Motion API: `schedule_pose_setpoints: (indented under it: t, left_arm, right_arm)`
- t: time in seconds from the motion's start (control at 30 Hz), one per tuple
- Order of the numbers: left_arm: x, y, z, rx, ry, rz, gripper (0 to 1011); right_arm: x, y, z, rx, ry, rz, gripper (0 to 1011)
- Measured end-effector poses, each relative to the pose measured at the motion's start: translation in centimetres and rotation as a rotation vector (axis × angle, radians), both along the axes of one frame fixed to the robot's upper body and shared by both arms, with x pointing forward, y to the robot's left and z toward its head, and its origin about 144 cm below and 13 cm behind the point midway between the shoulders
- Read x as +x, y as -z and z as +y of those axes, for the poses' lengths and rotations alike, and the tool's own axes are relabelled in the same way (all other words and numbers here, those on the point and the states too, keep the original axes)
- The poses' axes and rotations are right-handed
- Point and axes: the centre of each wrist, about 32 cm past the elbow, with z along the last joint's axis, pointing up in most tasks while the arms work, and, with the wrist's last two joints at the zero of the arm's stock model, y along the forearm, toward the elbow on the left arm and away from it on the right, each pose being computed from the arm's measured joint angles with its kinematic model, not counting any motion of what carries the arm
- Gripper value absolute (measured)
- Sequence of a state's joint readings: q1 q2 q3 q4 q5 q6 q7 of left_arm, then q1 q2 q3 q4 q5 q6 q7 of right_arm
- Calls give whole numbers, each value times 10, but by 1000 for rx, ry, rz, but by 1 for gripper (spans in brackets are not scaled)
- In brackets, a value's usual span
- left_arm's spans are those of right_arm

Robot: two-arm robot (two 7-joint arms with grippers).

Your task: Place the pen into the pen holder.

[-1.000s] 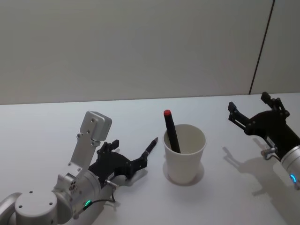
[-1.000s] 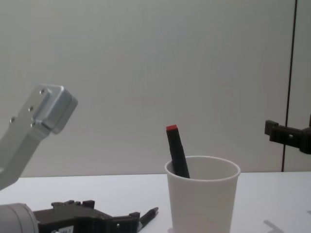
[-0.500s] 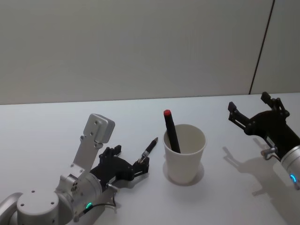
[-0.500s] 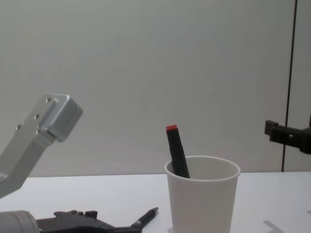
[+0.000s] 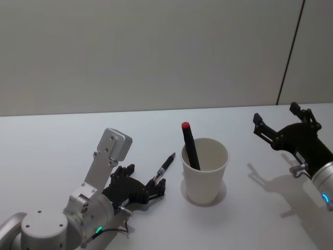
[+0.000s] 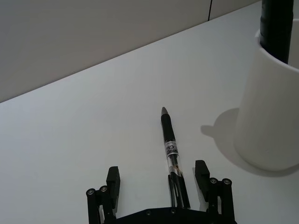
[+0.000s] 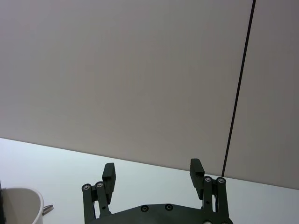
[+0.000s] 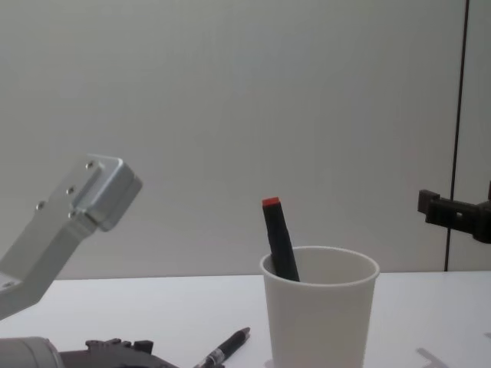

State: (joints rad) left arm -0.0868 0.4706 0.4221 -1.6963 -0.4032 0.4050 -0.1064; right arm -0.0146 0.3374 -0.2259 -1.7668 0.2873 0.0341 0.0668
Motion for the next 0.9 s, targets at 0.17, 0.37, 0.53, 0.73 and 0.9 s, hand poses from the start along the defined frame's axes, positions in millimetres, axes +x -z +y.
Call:
schedule_pose_setpoints:
  t: [0.17,0.37,0.53,0.73,0.9]
  left_arm:
    - [0,0,0,6,3,3,929]
    - [0,-1,-1,11,5,5,791]
    - [0,-1,-1,16,5,7,689]
    - [-1,-1,-1,18,5,9,638]
    - [-1,-1,-1,20,5,9,595]
  right_arm:
    - [0,0,0,0,0,0,1001]
    - [0,0,0,0,0,0,1001]
    - [0,0,0,0,0,0,1001]
    - [0,0,0,0,0,0,1001]
    - [0,0,0,0,0,0,1001]
